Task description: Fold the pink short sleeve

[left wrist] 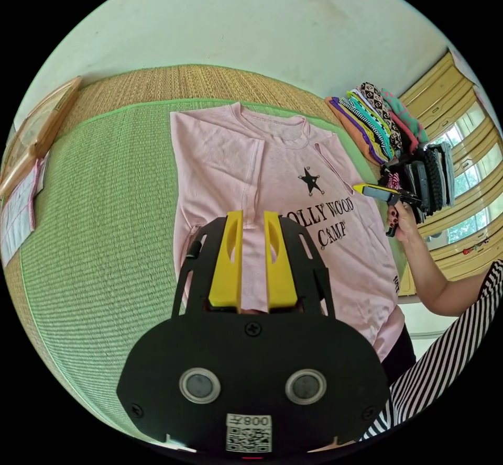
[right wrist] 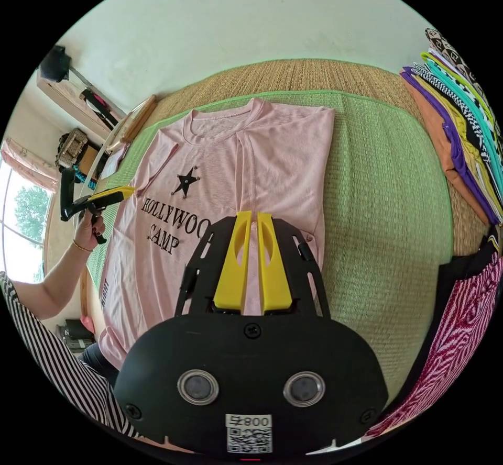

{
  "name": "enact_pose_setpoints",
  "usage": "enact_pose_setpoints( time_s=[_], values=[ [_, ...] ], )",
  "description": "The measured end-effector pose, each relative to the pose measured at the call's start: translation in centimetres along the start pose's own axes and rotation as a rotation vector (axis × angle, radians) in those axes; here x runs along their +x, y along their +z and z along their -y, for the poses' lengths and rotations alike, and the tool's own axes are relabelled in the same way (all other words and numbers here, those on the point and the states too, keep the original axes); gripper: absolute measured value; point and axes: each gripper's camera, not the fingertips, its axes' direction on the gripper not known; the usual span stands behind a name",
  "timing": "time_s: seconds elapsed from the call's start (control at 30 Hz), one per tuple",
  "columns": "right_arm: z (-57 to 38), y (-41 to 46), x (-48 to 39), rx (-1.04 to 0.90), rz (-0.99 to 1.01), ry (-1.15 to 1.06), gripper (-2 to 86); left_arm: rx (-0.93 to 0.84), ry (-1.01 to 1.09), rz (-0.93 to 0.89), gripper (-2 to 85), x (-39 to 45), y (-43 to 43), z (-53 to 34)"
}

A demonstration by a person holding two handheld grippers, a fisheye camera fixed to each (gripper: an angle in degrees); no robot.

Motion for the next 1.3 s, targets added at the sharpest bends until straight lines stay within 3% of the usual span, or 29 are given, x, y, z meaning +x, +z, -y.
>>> enact_pose_setpoints(
  time_s=[0.2,0.37,0.67,0.97,1.3],
  values=[
    [-3.7,-3.7,2.7,0.016,0.120,0.107,2.8,-0.004,-0.122,-0.123,7.0,-4.1,-0.6,-4.8],
    [-12.3,-8.5,4.8,-0.003,0.150,0.247,4.4,-0.064,-0.294,-0.276,6.8,-8.2,-1.9,-13.1],
    [-29.7,-17.1,7.5,0.051,0.182,0.533,6.8,-0.177,-0.460,-0.301,8.5,-12.1,-3.0,-25.5],
    [-39.8,-16.9,7.4,-0.007,0.346,0.638,8.0,-0.122,-0.680,-0.501,11.9,-18.8,1.8,-33.3],
    [-42.4,-13.8,7.5,-0.093,0.336,0.606,8.8,-0.180,-0.635,-0.579,13.1,-23.3,7.3,-35.8]
  ],
)
